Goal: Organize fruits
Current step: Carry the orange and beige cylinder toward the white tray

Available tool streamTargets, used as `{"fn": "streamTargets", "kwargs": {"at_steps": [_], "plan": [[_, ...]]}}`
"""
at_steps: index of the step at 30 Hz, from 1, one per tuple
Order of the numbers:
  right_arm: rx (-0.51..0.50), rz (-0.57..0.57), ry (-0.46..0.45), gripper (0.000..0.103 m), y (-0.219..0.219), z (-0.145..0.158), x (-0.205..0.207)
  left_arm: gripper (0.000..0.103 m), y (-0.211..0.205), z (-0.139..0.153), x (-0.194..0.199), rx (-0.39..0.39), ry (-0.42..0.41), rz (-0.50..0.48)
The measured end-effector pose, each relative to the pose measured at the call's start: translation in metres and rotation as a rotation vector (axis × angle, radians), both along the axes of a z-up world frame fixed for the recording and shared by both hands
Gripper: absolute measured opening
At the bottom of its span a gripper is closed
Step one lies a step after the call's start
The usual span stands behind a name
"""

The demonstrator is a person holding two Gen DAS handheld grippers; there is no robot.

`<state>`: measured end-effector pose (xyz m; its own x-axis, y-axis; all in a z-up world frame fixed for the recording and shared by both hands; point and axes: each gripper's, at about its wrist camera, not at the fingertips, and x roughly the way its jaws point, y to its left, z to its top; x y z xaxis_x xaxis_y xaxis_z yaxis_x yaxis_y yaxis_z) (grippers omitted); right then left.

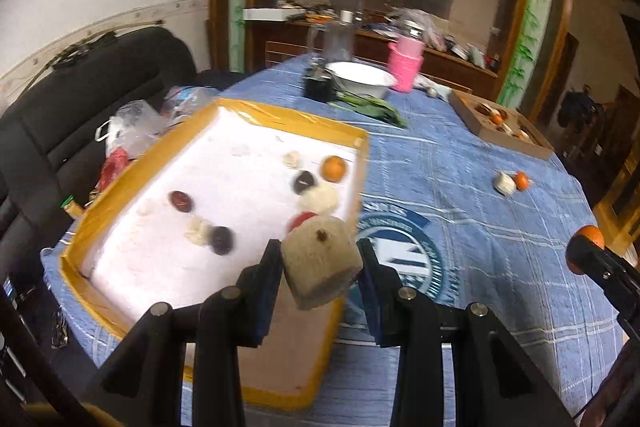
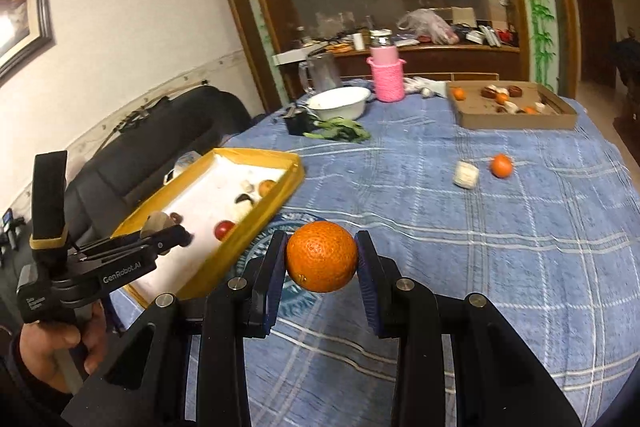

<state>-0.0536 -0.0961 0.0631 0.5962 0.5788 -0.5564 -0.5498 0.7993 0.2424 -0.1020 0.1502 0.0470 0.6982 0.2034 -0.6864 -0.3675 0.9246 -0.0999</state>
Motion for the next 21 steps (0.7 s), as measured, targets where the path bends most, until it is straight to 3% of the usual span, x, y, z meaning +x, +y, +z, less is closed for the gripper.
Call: {"fn": "streamTargets", "kwargs": {"at_steps": [13,21], "plan": [[0.005,0.160,-0.023,0.032,0.085,0.016,0.014,0.039,0.078,-0.014,-0.005,-0.007,0.036,0.170],[-0.044,0.247,0.007,0.032,0.149,-0.002,0.038,0.039,0.103,-0.029,0.003,-0.021,0.072,0.216]]}}
